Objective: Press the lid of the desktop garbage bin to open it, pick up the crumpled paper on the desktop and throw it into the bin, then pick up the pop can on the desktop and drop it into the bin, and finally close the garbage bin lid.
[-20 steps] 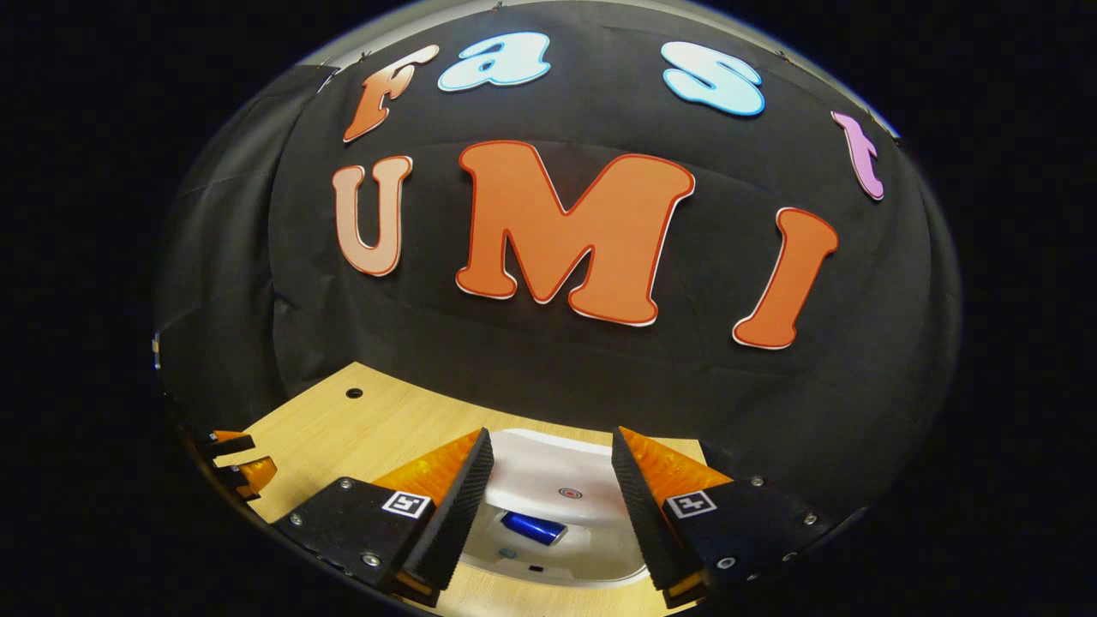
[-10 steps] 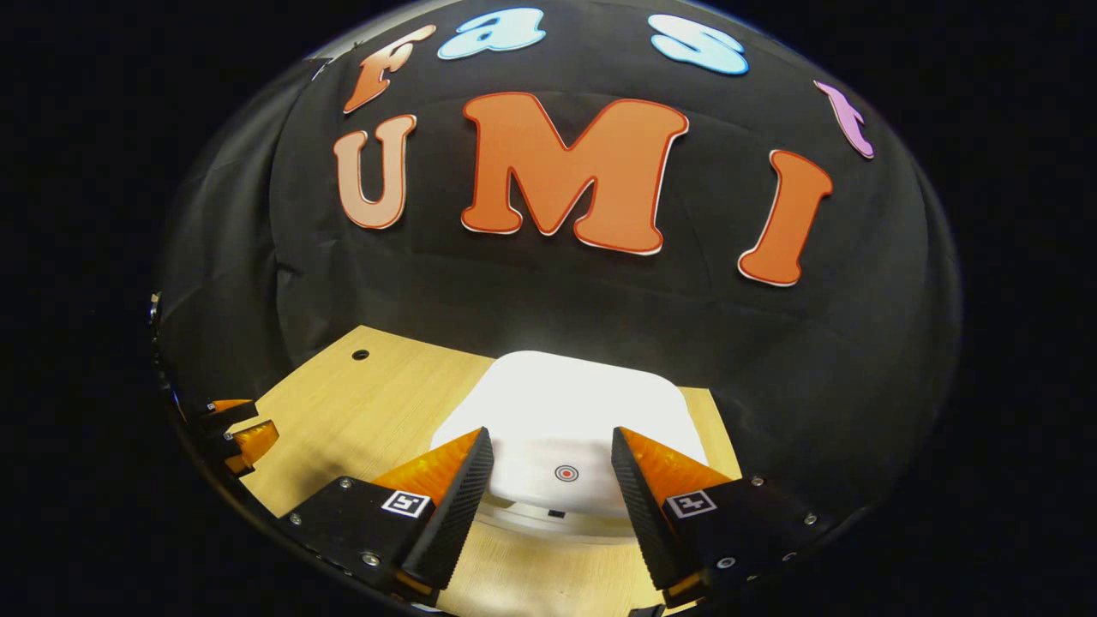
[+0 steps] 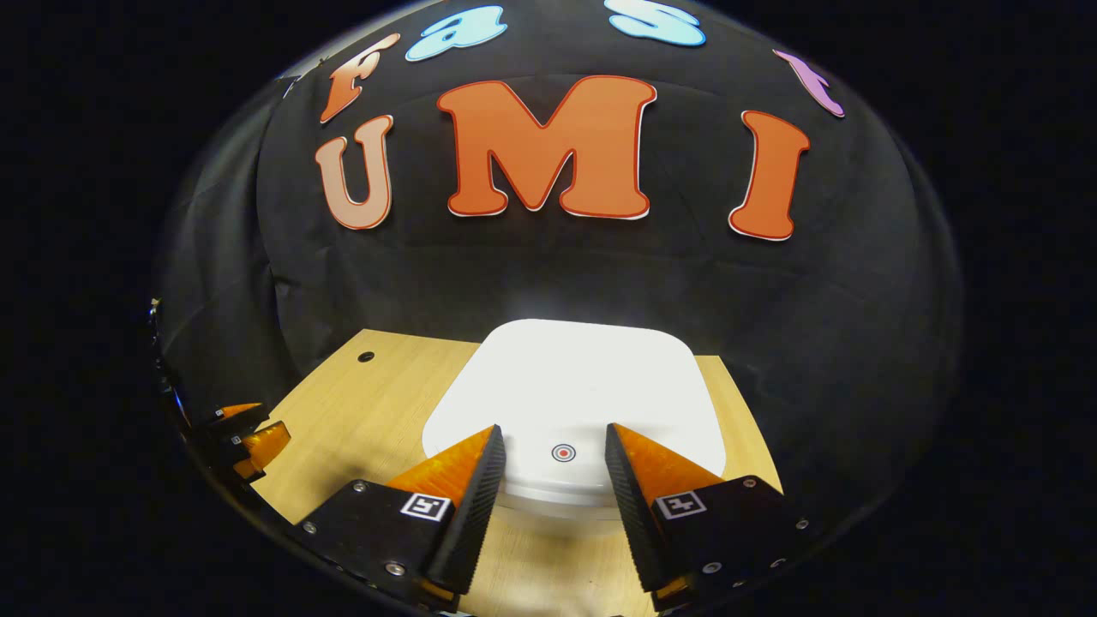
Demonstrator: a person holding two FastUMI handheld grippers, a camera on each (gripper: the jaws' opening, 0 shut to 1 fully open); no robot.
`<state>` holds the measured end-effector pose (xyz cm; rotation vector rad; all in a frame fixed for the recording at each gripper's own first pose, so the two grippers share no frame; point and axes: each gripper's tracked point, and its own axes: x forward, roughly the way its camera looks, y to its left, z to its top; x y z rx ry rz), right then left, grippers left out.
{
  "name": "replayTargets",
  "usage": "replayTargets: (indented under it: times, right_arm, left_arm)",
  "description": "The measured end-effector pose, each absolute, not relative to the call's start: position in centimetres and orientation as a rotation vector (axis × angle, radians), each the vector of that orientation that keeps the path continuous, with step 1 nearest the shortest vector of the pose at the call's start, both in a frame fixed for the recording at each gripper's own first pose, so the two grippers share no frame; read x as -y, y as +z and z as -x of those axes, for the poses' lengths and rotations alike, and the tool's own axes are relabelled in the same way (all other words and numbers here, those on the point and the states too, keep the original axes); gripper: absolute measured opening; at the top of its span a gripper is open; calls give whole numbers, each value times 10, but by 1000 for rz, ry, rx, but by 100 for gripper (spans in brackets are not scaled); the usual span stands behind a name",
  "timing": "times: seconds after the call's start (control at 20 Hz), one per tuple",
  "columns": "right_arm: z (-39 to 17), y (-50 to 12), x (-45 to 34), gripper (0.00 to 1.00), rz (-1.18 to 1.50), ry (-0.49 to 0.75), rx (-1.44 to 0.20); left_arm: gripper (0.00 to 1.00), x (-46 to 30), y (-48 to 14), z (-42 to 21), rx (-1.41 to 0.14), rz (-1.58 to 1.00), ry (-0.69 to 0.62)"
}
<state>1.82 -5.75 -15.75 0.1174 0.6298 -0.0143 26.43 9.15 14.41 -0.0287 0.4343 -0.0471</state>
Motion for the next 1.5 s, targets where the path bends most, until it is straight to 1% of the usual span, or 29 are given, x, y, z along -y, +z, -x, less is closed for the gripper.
replayTargets:
  times: [0.05, 0.15, 0.2, 0.25, 0.3, 0.35, 0.4, 0.5, 0.55, 0.6, 0.65, 0.7, 0.75, 0.8, 0.85, 0.9, 0.95, 1.1, 1.15, 1.2, 1.25, 1.5]
  right_arm:
    - [-17, -158, 58, 68, -116, -21, -633]
    - [-16, -159, 58, 65, -126, -40, -638]
    - [-17, -162, 55, 63, -135, -42, -642]
    - [-18, -161, 54, 58, -146, -45, -634]
    - [-17, -160, 50, 55, -168, -40, -633]
    - [-18, -161, 51, 43, -172, -41, -625]
    - [-18, -159, 50, 47, -162, -41, -614]
    - [-18, -154, 50, 47, -120, -41, -577]
    - [-19, -156, 50, 47, -105, -46, -574]
    - [-18, -154, 49, 48, -103, -46, -563]
    - [-19, -152, 47, 54, -101, -51, -548]
    - [-19, -148, 46, 56, -95, -56, -531]
    - [-21, -143, 43, 65, -89, -52, -508]
    - [-22, -137, 40, 67, -82, -49, -477]
    - [-25, -129, 37, 74, -74, -43, -448]
    - [-27, -123, 34, 75, -65, -41, -416]
    - [-30, -117, 31, 78, -58, -39, -393]
    - [-33, -107, 20, 84, -45, -30, -351]
    - [-34, -102, 16, 88, -45, -22, -334]
    - [-34, -96, 11, 90, -45, -17, -314]
    - [-35, -90, 7, 96, -45, -12, -291]
    - [-38, -72, -9, 98, -41, -1, -229]
  left_arm:
    - [79, -91, 146, -266, -432, 25, -51]
    - [80, -89, 149, -268, -424, 18, -61]
    - [76, -87, 152, -269, -419, 16, -67]
    - [76, -87, 154, -271, -415, 14, -70]
    - [76, -86, 157, -273, -410, 14, -76]
    - [76, -85, 159, -274, -406, 15, -79]
    - [79, -84, 161, -276, -402, 22, -85]
    - [80, -83, 171, -280, -386, 33, -93]
    - [75, -84, 176, -282, -376, 35, -95]
    - [80, -84, 183, -284, -363, 39, -96]
    - [80, -86, 190, -287, -348, 46, -97]
    - [83, -87, 198, -290, -336, 53, -98]
    - [75, -89, 205, -292, -320, 61, -96]
    - [75, -91, 213, -294, -307, 66, -93]
    - [75, -93, 221, -294, -292, 71, -91]
    - [80, -94, 229, -296, -277, 75, -91]
    - [80, -97, 235, -298, -261, 73, -87]
    - [95, -104, 257, -302, -208, 60, -73]
    - [95, -106, 263, -301, -192, 54, -69]
    - [96, -110, 270, -300, -176, 49, -58]
    - [97, -114, 277, -299, -157, 45, -48]
    - [97, -134, 312, -295, -46, 33, 14]
